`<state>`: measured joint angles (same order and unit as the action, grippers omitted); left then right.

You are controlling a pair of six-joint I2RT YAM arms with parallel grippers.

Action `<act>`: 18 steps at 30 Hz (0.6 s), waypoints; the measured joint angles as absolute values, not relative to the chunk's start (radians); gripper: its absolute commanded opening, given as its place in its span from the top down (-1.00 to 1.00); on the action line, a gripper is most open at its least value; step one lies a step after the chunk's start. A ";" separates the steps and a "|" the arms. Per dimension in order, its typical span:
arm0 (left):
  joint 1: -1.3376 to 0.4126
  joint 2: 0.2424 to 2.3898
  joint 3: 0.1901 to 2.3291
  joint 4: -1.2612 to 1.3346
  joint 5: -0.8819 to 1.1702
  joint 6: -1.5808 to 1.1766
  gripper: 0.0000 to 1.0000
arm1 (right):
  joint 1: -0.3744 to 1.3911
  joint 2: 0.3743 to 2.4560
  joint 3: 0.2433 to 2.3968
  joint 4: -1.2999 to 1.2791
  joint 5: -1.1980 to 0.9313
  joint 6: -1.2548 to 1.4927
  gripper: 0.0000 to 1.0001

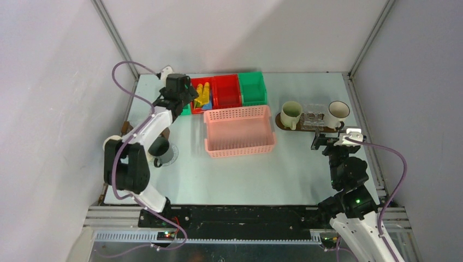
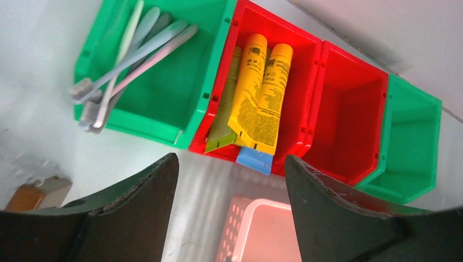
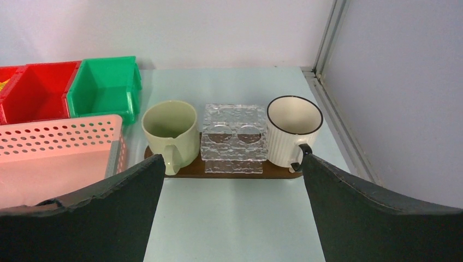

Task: Prepare toiletry sets of a toothbrush and toothpaste on the tray
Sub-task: Pick up the toothpaste from the storage box.

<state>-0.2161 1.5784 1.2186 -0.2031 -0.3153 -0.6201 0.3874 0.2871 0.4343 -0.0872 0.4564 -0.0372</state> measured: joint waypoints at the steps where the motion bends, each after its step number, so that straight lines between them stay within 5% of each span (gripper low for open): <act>1: -0.217 1.600 1.231 -0.197 -0.309 -0.620 -0.45 | 0.385 0.287 0.433 -0.087 0.457 -0.038 -0.99; 12: -0.219 1.815 1.354 -0.147 -0.273 -0.630 0.04 | 0.363 0.308 0.427 -0.087 0.458 -0.042 -0.99; 18: -0.219 1.889 1.390 -0.135 -0.262 -0.646 0.06 | 0.350 0.323 0.425 -0.087 0.461 -0.046 -0.99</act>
